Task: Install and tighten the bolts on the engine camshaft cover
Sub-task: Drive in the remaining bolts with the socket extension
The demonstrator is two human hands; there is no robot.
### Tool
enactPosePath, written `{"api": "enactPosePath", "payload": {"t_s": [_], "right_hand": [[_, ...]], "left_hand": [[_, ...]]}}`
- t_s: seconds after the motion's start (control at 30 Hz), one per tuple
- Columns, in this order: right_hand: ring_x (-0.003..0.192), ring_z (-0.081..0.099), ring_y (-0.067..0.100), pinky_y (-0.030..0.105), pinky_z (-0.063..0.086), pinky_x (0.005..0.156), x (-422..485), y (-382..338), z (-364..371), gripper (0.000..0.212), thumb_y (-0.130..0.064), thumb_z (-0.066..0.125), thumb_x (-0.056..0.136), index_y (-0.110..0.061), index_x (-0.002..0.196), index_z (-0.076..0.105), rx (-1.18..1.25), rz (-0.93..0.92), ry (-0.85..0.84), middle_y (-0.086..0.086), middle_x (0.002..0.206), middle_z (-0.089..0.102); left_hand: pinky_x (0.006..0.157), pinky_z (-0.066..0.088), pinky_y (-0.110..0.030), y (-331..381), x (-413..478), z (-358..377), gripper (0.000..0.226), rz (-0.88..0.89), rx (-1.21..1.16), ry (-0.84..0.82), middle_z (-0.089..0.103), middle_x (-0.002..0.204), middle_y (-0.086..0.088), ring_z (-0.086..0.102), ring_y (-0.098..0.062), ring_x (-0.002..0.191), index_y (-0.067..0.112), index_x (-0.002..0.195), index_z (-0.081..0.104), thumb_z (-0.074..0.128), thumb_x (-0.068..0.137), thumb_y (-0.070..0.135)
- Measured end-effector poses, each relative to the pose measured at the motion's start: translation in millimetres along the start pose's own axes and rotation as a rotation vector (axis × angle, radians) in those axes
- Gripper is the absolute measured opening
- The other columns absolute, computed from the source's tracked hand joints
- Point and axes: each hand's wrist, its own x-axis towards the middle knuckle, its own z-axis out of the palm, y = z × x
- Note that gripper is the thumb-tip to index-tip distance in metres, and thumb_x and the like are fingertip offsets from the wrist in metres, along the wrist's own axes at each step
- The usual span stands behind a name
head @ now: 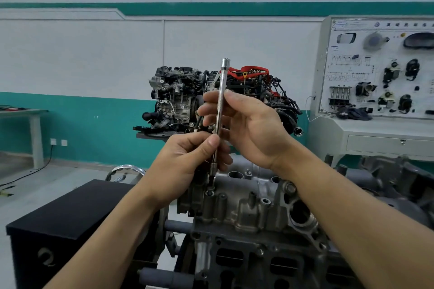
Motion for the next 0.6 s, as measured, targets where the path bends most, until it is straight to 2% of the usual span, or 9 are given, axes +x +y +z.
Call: {"api": "enactPosePath", "payload": {"t_s": [0.13,0.23,0.3,0.4,0.5,0.6], "right_hand": [[0.077,0.065,0.015,0.027,0.05,0.067,1.0,1.5,2.4,0.02,-0.025,0.057,0.094,-0.012,0.091,0.071,-0.019,-0.028,0.016,0.004,0.084,0.072],[0.074,0.063,0.015,0.041,0.041,0.077,2.1,3.4,0.4,0.014,-0.031,0.073,0.077,-0.017,0.079,0.072,-0.061,-0.08,0.064,0.002,0.077,0.07],[0.075,0.062,0.016,0.047,0.036,0.082,1.8,3.5,-0.7,0.017,-0.033,0.078,0.069,-0.018,0.077,0.071,-0.072,-0.095,0.091,0.001,0.076,0.069],[0.076,0.062,0.015,0.036,0.043,0.074,1.1,2.7,-2.0,0.018,-0.032,0.069,0.083,-0.016,0.089,0.071,-0.052,-0.072,0.062,0.003,0.084,0.071],[0.081,0.064,0.016,0.029,0.049,0.071,0.3,0.2,-0.6,0.027,-0.028,0.048,0.099,-0.012,0.102,0.07,-0.027,-0.014,0.017,0.005,0.095,0.073],[0.081,0.066,0.015,0.029,0.049,0.071,-0.4,1.0,0.6,0.024,-0.024,0.05,0.098,-0.013,0.095,0.071,-0.025,-0.026,0.012,0.006,0.091,0.074]], "left_hand": [[0.067,0.056,-0.025,1.1,0.1,0.4,0.03,-0.008,-0.026,0.001,0.075,0.079,-0.009,0.07,-0.021,0.07,0.018,0.088,0.078,0.064,0.091,0.044],[0.065,0.056,-0.026,-1.3,0.6,1.2,0.031,0.031,0.026,0.038,0.075,0.08,-0.009,0.071,-0.02,0.067,0.007,0.084,0.07,0.074,0.086,0.037],[0.064,0.056,-0.027,-2.6,-0.1,0.9,0.033,0.044,0.036,0.053,0.076,0.081,-0.01,0.071,-0.019,0.066,0.004,0.08,0.067,0.073,0.082,0.036],[0.065,0.054,-0.034,-1.0,-1.6,-0.3,0.03,0.025,0.049,0.031,0.076,0.086,-0.012,0.068,-0.022,0.071,0.013,0.081,0.074,0.066,0.085,0.041],[0.066,0.055,-0.024,-0.7,-0.7,-0.5,0.03,-0.002,-0.014,-0.012,0.076,0.088,-0.012,0.069,-0.017,0.072,0.009,0.085,0.074,0.057,0.093,0.032],[0.069,0.056,-0.024,-0.3,0.0,0.4,0.03,-0.026,-0.071,-0.01,0.076,0.085,-0.013,0.07,-0.018,0.072,0.01,0.085,0.076,0.053,0.093,0.029]]}}
